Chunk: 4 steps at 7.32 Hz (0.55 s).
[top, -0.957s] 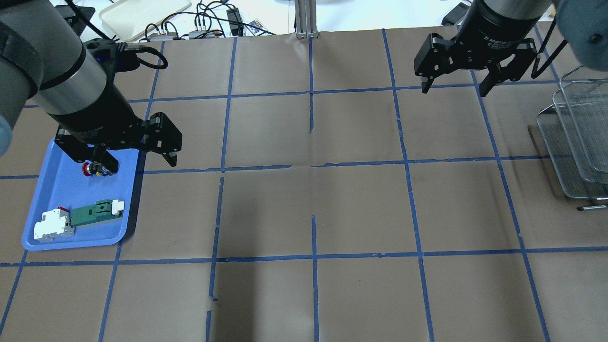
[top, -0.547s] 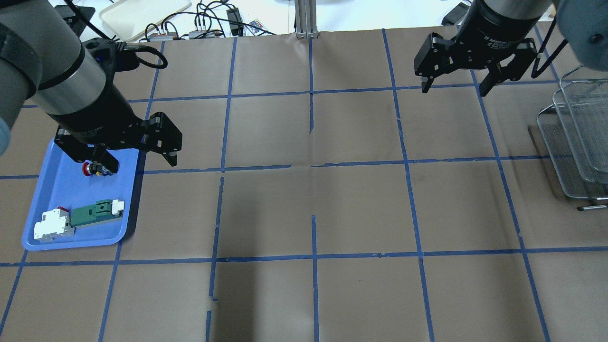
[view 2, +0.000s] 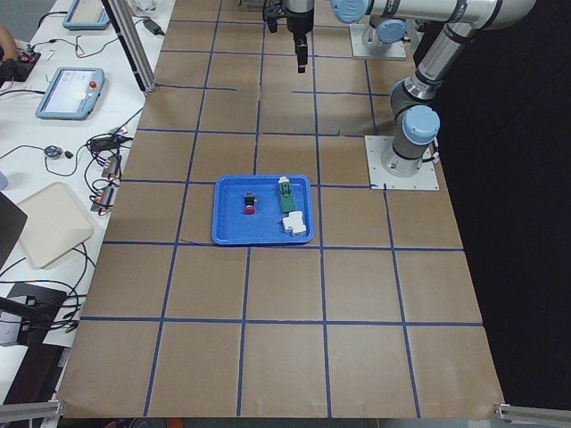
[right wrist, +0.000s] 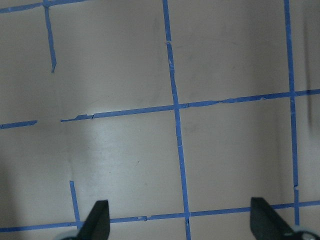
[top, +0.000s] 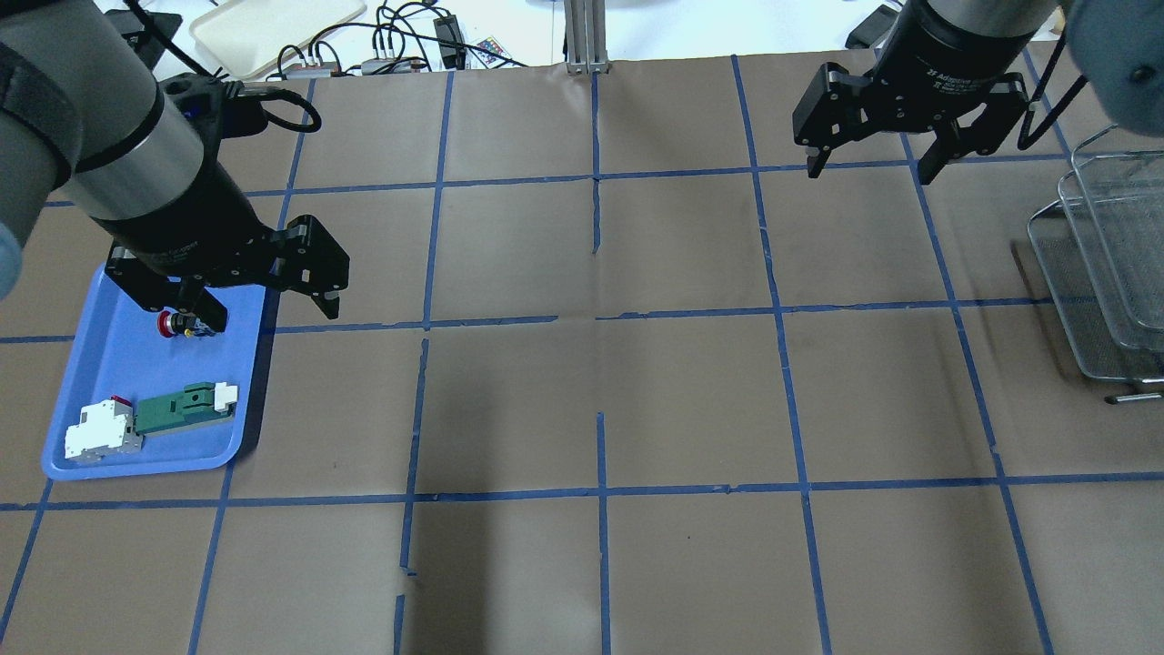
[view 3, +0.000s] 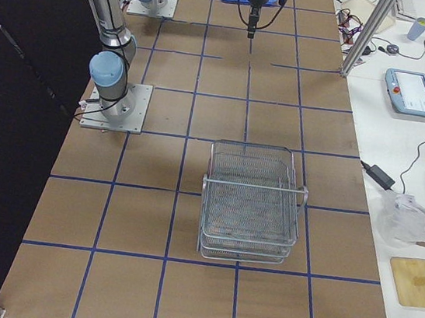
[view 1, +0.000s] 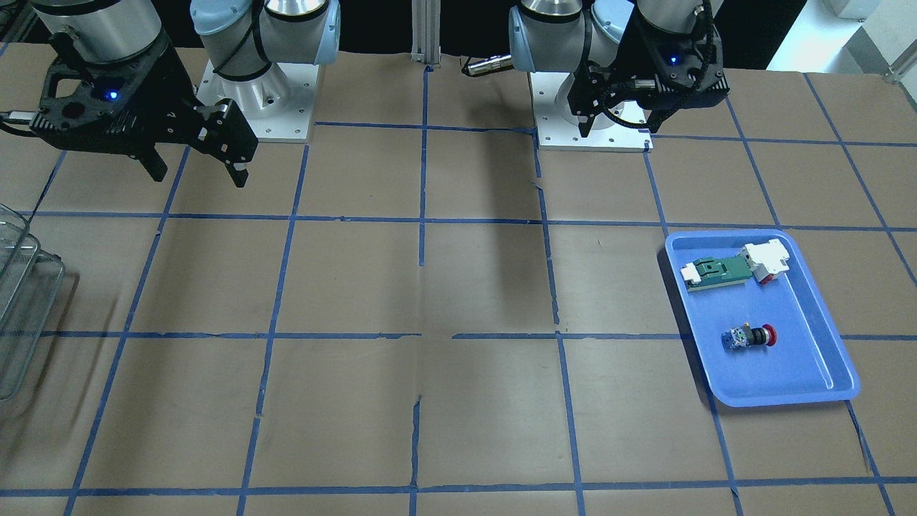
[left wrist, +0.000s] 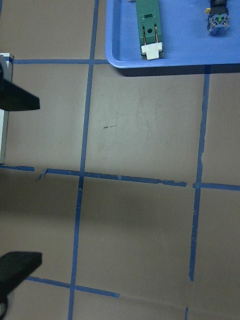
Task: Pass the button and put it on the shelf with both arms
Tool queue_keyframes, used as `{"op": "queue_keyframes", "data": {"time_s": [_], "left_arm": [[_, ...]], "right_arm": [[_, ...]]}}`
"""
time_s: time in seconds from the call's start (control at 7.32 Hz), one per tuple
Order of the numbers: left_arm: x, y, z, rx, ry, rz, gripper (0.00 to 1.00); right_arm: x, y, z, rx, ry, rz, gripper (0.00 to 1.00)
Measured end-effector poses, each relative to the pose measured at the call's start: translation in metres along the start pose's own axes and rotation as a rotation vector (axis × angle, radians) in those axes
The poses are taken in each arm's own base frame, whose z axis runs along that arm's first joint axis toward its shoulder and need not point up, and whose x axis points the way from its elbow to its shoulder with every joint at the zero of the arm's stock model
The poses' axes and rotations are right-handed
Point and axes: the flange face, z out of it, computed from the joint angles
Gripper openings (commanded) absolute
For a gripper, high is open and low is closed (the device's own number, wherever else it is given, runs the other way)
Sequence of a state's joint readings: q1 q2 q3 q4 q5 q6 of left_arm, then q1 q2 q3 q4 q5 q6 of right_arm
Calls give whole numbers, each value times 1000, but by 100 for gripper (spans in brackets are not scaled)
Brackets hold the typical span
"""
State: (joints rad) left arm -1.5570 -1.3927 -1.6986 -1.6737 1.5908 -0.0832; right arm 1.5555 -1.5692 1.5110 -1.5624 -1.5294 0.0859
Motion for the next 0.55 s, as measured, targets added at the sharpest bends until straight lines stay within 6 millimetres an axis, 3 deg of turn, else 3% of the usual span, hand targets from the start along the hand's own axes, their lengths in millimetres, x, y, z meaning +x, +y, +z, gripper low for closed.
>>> {"op": "queue_keyframes", "data": {"time_s": [0.55], "left_arm": [[-9, -12, 3, 37, -4, -37, 100]], "right_arm": [[0, 0, 0, 1, 0, 0, 100]]}}
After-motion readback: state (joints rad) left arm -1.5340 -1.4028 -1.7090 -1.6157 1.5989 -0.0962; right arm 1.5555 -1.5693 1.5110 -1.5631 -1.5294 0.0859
